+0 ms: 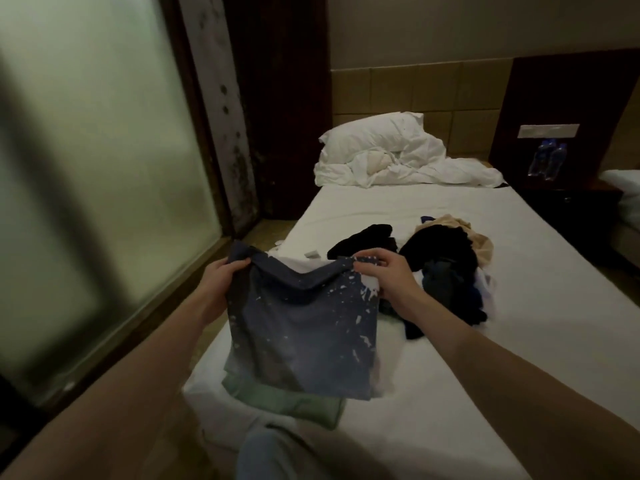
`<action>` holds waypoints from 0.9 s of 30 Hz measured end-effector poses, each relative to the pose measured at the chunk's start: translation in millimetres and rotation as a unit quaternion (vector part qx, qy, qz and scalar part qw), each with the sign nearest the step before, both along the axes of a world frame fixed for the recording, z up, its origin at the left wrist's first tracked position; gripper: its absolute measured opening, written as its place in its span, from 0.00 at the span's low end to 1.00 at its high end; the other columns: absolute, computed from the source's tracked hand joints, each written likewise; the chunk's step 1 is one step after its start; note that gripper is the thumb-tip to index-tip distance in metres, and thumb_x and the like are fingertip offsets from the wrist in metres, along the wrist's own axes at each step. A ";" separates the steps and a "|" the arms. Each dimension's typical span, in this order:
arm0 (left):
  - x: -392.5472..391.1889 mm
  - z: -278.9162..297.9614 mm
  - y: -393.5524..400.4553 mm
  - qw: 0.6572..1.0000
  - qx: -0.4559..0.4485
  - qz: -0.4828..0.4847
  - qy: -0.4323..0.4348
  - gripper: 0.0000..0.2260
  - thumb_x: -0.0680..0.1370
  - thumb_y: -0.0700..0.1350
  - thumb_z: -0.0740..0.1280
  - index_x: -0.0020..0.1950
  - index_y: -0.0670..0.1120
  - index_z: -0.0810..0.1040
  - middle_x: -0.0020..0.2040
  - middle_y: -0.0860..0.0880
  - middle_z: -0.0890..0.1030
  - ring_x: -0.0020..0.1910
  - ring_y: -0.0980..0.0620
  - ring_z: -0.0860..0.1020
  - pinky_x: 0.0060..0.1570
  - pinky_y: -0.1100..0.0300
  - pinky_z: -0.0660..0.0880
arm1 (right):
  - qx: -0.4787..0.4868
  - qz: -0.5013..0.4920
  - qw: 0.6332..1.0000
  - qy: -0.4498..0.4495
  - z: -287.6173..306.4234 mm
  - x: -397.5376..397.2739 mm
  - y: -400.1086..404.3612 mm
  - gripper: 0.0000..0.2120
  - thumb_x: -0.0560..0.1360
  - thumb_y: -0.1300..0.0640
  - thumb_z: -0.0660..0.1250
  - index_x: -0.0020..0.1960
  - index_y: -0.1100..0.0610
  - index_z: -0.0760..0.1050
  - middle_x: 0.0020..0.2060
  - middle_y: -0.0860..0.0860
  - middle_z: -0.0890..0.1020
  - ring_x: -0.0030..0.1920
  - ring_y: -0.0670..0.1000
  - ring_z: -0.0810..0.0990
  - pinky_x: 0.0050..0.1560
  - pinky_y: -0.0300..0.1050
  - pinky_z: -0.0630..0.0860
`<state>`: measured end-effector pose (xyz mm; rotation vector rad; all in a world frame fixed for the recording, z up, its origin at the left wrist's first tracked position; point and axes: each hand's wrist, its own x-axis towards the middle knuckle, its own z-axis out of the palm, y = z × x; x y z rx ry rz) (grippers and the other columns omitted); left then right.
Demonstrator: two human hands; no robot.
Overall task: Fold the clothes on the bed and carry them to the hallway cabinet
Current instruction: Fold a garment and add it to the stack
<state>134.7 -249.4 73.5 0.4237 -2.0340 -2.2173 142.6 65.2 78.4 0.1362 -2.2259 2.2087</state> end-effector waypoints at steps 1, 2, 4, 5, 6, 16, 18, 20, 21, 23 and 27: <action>0.9 -5.0 -9.6 1.000 -0.001 0.014 -0.010 0.12 0.77 0.41 0.69 0.60 0.39 0.80 0.54 0.38 0.83 0.53 0.39 0.82 0.48 0.52 0.78 | -0.001 0.008 1.000 -0.013 -7.6 -0.1 -10.5 0.04 0.74 0.59 0.74 0.49 0.54 0.83 0.49 0.55 0.84 0.49 0.57 0.83 0.48 0.54 0.79; 0.9 -9.3 -17.8 0.999 -0.005 0.024 -0.022 0.13 0.76 0.40 0.70 0.60 0.39 0.81 0.54 0.37 0.83 0.53 0.39 0.82 0.49 0.51 0.79 | -0.001 0.017 0.999 -0.028 -16.1 -2.4 -19.9 0.04 0.74 0.59 0.73 0.48 0.54 0.83 0.49 0.55 0.84 0.49 0.58 0.83 0.47 0.54 0.78; -4.6 -20.1 -31.3 0.998 -0.016 0.041 -0.049 0.14 0.75 0.41 0.71 0.59 0.39 0.81 0.53 0.37 0.83 0.52 0.38 0.82 0.51 0.49 0.79 | 0.007 0.029 0.998 -0.057 -33.3 -10.3 -34.4 0.03 0.76 0.59 0.72 0.49 0.54 0.82 0.49 0.54 0.83 0.49 0.58 0.82 0.46 0.54 0.78; -9.9 -26.4 -36.4 0.997 -0.021 0.045 -0.064 0.14 0.74 0.41 0.72 0.58 0.38 0.81 0.51 0.37 0.83 0.50 0.39 0.82 0.50 0.49 0.79 | 0.013 0.030 0.997 -0.074 -42.8 -16.1 -39.8 0.03 0.76 0.60 0.71 0.50 0.55 0.81 0.49 0.54 0.82 0.49 0.57 0.81 0.45 0.53 0.78; -17.1 -33.3 -40.4 0.995 -0.028 0.047 -0.078 0.13 0.74 0.40 0.72 0.57 0.38 0.81 0.50 0.37 0.83 0.48 0.39 0.82 0.48 0.50 0.79 | 0.019 0.028 0.995 -0.090 -52.4 -22.9 -44.0 0.04 0.76 0.60 0.71 0.51 0.56 0.81 0.48 0.54 0.81 0.48 0.57 0.81 0.42 0.51 0.78; -136.7 -126.7 -38.6 0.980 -0.134 0.002 -0.144 0.15 0.74 0.39 0.73 0.59 0.42 0.78 0.50 0.42 0.82 0.47 0.46 0.81 0.43 0.54 0.78 | 0.185 -0.056 0.972 -0.133 -139.1 -136.3 -44.1 0.07 0.75 0.63 0.71 0.51 0.54 0.80 0.45 0.53 0.81 0.43 0.52 0.80 0.39 0.44 0.74; -154.0 -143.8 -38.0 0.971 -0.178 -0.012 -0.160 0.17 0.74 0.38 0.72 0.62 0.42 0.76 0.50 0.42 0.81 0.47 0.46 0.80 0.45 0.53 0.77 | 0.235 -0.054 0.962 -0.127 -152.9 -153.2 -42.9 0.09 0.75 0.65 0.70 0.53 0.55 0.78 0.44 0.52 0.81 0.44 0.51 0.80 0.43 0.42 0.76; -164.4 -157.9 -37.1 0.954 -0.246 -0.029 -0.167 0.19 0.74 0.35 0.70 0.65 0.42 0.74 0.54 0.40 0.79 0.51 0.44 0.79 0.51 0.51 0.78 | 0.272 -0.042 0.953 -0.125 -165.5 -165.3 -41.2 0.11 0.76 0.66 0.66 0.55 0.55 0.76 0.46 0.53 0.81 0.45 0.52 0.80 0.45 0.43 0.77; -168.2 -164.1 -37.1 0.942 -0.293 -0.042 -0.158 0.21 0.74 0.35 0.69 0.67 0.41 0.73 0.59 0.39 0.78 0.56 0.43 0.77 0.56 0.50 0.77 | 0.287 -0.040 0.950 -0.120 -171.5 -169.9 -39.3 0.13 0.76 0.67 0.64 0.57 0.55 0.76 0.48 0.53 0.81 0.46 0.52 0.80 0.44 0.43 0.76; -171.9 -170.5 -34.7 0.906 -0.401 -0.065 -0.123 0.24 0.74 0.34 0.68 0.70 0.41 0.71 0.66 0.39 0.74 0.65 0.41 0.73 0.62 0.50 0.72 | 0.320 -0.063 0.941 -0.096 -181.3 -176.1 -31.1 0.14 0.77 0.67 0.60 0.60 0.56 0.75 0.51 0.53 0.80 0.50 0.53 0.79 0.46 0.43 0.73; -174.0 -167.8 -10.7 0.850 -0.516 -0.094 -0.042 0.24 0.75 0.39 0.68 0.70 0.45 0.72 0.70 0.44 0.72 0.65 0.44 0.74 0.64 0.50 0.72 | 0.447 -0.141 0.883 0.015 -190.8 -176.3 6.2 0.14 0.76 0.64 0.65 0.61 0.55 0.74 0.57 0.53 0.77 0.61 0.56 0.73 0.57 0.53 0.74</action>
